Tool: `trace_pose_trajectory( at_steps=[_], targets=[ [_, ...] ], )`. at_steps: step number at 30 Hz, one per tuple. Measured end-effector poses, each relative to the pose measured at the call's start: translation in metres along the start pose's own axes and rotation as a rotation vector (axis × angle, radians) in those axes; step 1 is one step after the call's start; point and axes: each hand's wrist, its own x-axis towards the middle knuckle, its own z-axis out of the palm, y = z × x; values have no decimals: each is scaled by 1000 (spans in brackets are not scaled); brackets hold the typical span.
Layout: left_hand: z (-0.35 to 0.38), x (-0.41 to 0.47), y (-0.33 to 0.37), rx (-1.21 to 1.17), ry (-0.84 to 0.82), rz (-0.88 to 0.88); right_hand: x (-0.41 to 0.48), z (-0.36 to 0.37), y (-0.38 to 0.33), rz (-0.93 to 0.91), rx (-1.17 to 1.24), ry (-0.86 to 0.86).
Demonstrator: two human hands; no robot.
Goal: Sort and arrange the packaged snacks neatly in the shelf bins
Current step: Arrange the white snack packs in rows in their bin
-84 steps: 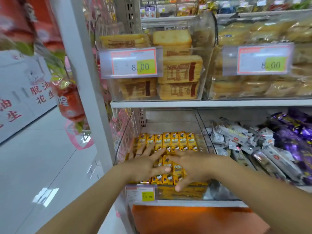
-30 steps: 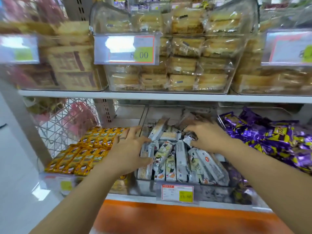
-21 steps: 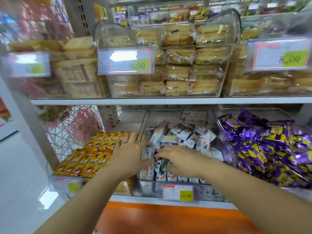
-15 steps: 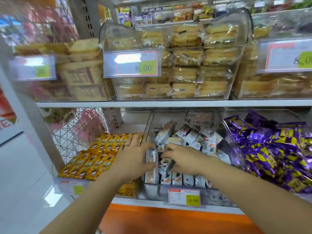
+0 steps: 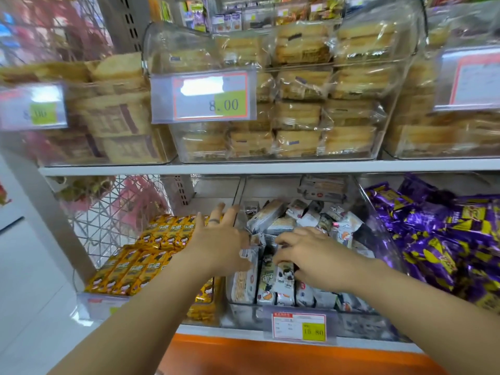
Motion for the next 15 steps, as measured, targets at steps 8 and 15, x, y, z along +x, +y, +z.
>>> trace_pose_trajectory(
  at_steps=[8,15],
  targets=[
    [18,-21,-14,-287,212,188,17,-5,-18,-38,71,42],
    [36,-33,-34,-559,441,272,36,4,-29,-136,26,-22]
  ],
)
